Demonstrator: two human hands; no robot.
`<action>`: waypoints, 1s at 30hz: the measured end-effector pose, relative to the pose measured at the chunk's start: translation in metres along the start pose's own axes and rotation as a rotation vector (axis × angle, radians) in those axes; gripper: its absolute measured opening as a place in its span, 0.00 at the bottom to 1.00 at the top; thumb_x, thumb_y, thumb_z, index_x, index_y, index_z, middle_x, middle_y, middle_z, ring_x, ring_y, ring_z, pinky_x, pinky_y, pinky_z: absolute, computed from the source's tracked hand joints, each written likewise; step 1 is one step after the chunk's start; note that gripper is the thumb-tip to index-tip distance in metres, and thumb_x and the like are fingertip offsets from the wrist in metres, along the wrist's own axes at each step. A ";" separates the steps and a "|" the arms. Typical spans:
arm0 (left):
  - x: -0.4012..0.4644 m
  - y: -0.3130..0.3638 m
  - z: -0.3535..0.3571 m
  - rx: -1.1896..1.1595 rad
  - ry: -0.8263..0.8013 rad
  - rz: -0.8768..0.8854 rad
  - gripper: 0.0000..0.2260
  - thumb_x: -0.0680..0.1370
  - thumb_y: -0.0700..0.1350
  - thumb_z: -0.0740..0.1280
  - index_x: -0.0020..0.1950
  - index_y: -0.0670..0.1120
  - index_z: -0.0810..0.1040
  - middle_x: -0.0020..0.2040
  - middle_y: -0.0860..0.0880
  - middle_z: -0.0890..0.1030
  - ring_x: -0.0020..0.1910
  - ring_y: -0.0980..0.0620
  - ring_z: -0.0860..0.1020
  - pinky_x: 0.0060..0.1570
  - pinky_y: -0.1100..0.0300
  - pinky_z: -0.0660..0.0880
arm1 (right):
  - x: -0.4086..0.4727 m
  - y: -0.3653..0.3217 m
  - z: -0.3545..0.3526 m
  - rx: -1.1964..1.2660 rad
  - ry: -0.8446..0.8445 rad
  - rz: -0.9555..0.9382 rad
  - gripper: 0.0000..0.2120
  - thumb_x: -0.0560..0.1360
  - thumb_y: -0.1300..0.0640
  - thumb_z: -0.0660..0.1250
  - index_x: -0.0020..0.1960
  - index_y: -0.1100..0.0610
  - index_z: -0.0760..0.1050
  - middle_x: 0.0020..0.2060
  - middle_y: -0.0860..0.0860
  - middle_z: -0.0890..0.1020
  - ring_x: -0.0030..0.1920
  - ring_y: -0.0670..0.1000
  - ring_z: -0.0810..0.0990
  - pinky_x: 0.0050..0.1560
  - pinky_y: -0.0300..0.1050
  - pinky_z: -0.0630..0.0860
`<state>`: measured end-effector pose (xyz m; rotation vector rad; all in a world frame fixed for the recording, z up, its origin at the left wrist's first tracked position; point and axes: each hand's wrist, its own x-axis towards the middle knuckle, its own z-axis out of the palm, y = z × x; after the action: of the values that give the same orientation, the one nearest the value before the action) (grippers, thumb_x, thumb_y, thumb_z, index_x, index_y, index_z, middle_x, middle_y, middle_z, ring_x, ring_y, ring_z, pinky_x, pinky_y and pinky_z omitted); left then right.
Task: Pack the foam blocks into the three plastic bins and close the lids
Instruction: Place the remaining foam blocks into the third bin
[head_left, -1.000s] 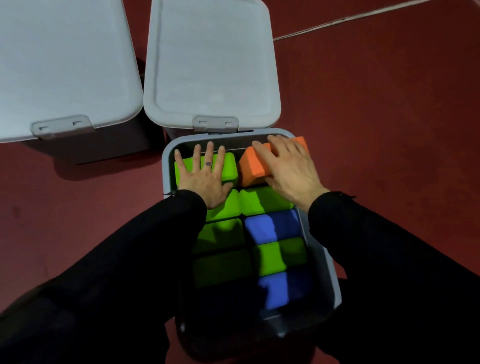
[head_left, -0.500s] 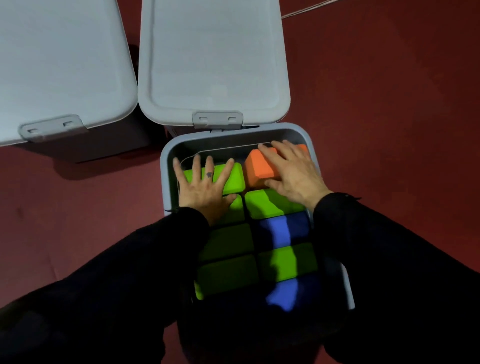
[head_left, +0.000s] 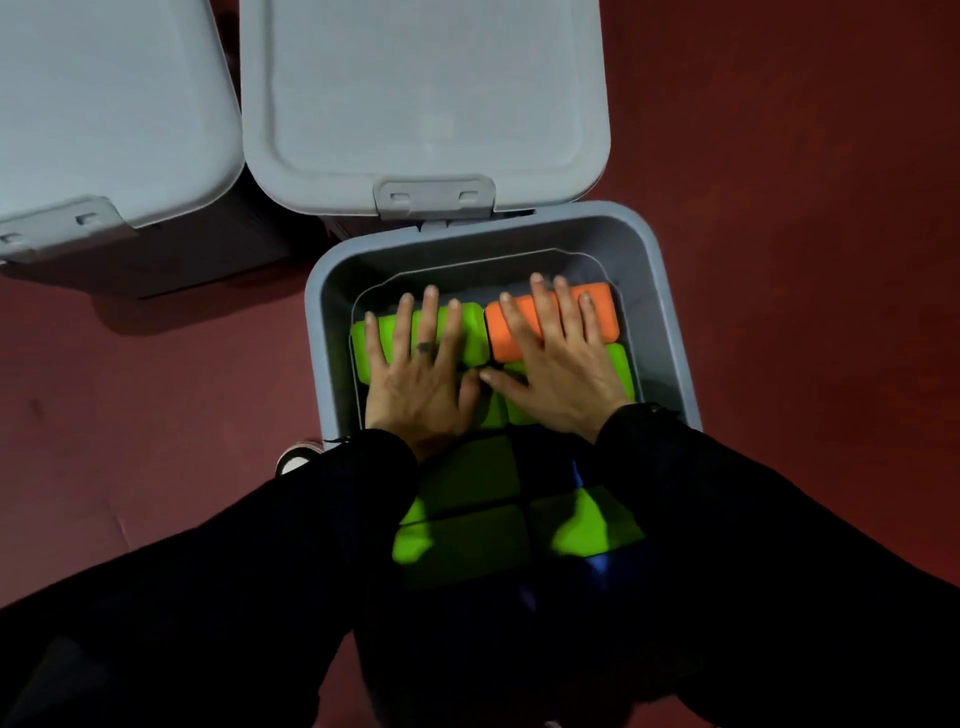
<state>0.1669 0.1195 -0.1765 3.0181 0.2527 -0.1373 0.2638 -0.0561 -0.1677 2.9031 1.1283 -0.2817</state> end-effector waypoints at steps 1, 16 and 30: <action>0.002 -0.003 0.002 -0.010 0.008 0.007 0.34 0.80 0.62 0.53 0.82 0.48 0.54 0.82 0.41 0.50 0.81 0.38 0.51 0.73 0.29 0.47 | 0.001 0.000 0.003 -0.003 0.025 -0.007 0.42 0.78 0.25 0.50 0.82 0.51 0.58 0.80 0.63 0.57 0.80 0.66 0.55 0.77 0.66 0.53; -0.078 0.008 -0.032 -0.074 -0.139 0.101 0.31 0.79 0.63 0.56 0.79 0.50 0.63 0.80 0.39 0.59 0.79 0.36 0.56 0.73 0.33 0.56 | -0.083 0.044 -0.050 0.305 -0.085 0.176 0.28 0.77 0.52 0.67 0.76 0.53 0.69 0.78 0.57 0.65 0.76 0.61 0.65 0.76 0.54 0.65; -0.195 0.066 -0.018 0.231 -0.441 0.333 0.54 0.68 0.78 0.57 0.80 0.52 0.33 0.80 0.42 0.31 0.79 0.37 0.34 0.63 0.20 0.43 | -0.207 -0.003 -0.021 -0.118 -0.649 -0.145 0.73 0.57 0.30 0.79 0.77 0.40 0.25 0.77 0.54 0.24 0.79 0.63 0.29 0.67 0.83 0.48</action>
<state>-0.0117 0.0255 -0.1331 3.0850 -0.3241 -0.8344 0.1155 -0.1912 -0.1115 2.3345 1.1644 -1.0242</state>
